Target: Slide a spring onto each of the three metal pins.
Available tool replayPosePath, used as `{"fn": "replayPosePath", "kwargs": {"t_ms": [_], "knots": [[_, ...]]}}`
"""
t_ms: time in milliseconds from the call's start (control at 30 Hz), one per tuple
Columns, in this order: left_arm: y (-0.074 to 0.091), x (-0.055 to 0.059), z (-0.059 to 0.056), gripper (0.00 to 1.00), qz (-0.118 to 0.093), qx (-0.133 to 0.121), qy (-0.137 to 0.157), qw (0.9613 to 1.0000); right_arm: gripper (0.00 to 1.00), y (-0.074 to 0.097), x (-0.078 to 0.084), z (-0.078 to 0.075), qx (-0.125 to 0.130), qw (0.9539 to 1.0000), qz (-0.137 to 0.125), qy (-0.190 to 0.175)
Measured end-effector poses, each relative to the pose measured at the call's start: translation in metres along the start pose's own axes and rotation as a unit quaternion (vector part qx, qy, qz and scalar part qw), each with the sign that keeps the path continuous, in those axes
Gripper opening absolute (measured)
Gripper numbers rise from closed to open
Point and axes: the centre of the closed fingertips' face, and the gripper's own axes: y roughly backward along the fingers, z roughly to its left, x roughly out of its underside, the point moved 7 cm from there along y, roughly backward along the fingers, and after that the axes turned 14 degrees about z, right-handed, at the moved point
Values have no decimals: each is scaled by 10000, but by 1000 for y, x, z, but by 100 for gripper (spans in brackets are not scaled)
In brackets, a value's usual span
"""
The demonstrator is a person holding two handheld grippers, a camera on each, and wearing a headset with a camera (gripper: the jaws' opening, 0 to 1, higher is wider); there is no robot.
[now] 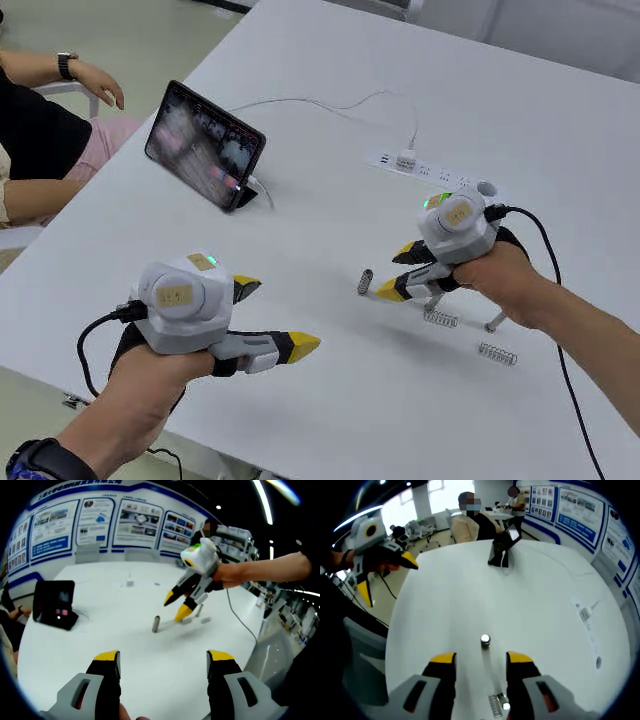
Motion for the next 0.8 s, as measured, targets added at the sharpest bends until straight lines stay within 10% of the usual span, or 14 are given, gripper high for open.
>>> {"fn": "replayPosePath", "kwargs": {"t_ms": [800], "knots": [[-10, -13, -12, 72, -18, 90, -99, 9999, 53, 29, 32, 20, 85, 9924, -832, -905]]}}
